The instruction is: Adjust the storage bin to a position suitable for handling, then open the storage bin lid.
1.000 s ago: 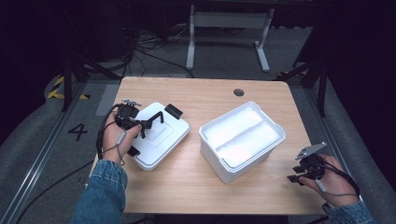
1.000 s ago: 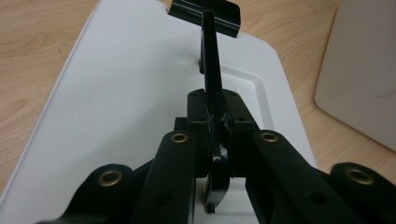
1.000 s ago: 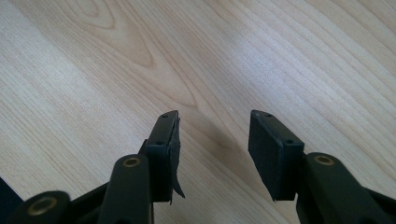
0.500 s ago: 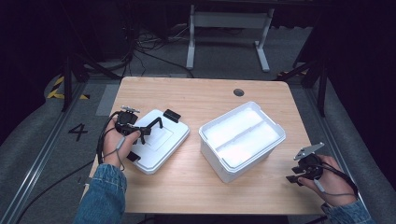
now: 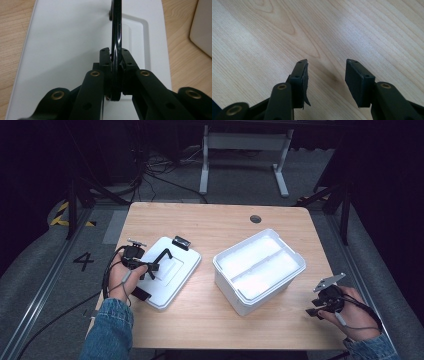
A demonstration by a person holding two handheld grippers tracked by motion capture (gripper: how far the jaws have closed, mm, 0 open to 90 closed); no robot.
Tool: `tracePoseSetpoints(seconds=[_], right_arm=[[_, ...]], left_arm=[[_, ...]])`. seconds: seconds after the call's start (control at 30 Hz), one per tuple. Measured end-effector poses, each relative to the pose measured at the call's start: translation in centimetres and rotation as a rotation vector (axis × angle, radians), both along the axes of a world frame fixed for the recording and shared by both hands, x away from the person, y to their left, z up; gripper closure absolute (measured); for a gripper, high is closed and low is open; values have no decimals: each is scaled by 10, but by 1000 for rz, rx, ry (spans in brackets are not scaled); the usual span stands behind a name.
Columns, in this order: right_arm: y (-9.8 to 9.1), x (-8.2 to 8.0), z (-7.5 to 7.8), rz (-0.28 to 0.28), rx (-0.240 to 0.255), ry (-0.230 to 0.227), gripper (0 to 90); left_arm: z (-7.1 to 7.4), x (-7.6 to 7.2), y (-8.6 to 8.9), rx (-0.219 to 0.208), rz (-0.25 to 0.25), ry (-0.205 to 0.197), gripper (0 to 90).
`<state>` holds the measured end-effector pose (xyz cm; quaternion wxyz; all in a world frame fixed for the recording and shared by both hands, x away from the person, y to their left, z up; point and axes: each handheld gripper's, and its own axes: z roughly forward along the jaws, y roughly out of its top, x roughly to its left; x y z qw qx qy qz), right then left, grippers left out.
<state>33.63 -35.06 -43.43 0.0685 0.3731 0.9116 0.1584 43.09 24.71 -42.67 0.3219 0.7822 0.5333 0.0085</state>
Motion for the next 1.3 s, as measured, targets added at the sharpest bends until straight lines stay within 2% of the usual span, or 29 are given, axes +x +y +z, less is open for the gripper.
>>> tracePoseSetpoints(seconds=[0.03,0.1,0.23,0.27,0.3,0.4,0.47,0.6,0.77,0.8,0.87,0.93,1.03,1.07,1.17,1.3], right_arm=[[0,0,0,1,0,3,542],[1,0,0,4,-2,0,540],[2,1,-1,7,-4,4,536],[2,1,-1,7,-4,4,536],[2,1,-1,8,-4,4,535],[2,1,0,10,-4,0,531],[2,1,0,10,-3,-1,529],[2,2,-1,8,-5,0,527],[3,3,-1,11,-8,-2,526],[4,4,-1,13,-8,-1,525],[5,5,-1,14,-10,-1,525],[6,6,-2,18,-15,-2,525],[6,7,-2,19,-11,-2,524],[7,8,-2,19,-12,-2,524],[7,9,-2,22,-15,-4,524],[5,10,0,19,-8,-12,523]], left_arm=[[-1,0,1,-17,10,8,831],[-1,0,3,-20,14,14,825],[-3,-1,5,0,55,-27,676],[-3,-1,5,0,55,-27,648],[-3,-1,6,-1,63,-31,648],[-2,-1,7,14,77,-52,551],[1,-3,7,10,80,-63,531],[11,-6,4,21,80,-114,456],[29,-15,-6,86,39,-164,369],[34,-19,-9,80,28,-179,369],[37,-21,-10,72,23,-185,365],[51,-34,-20,75,-17,-221,364],[63,-46,-29,64,-45,-249,362],[63,-46,-29,64,-45,-249,361],[74,-59,-38,64,-83,-275,357],[82,-75,-50,64,-134,-309,349]])
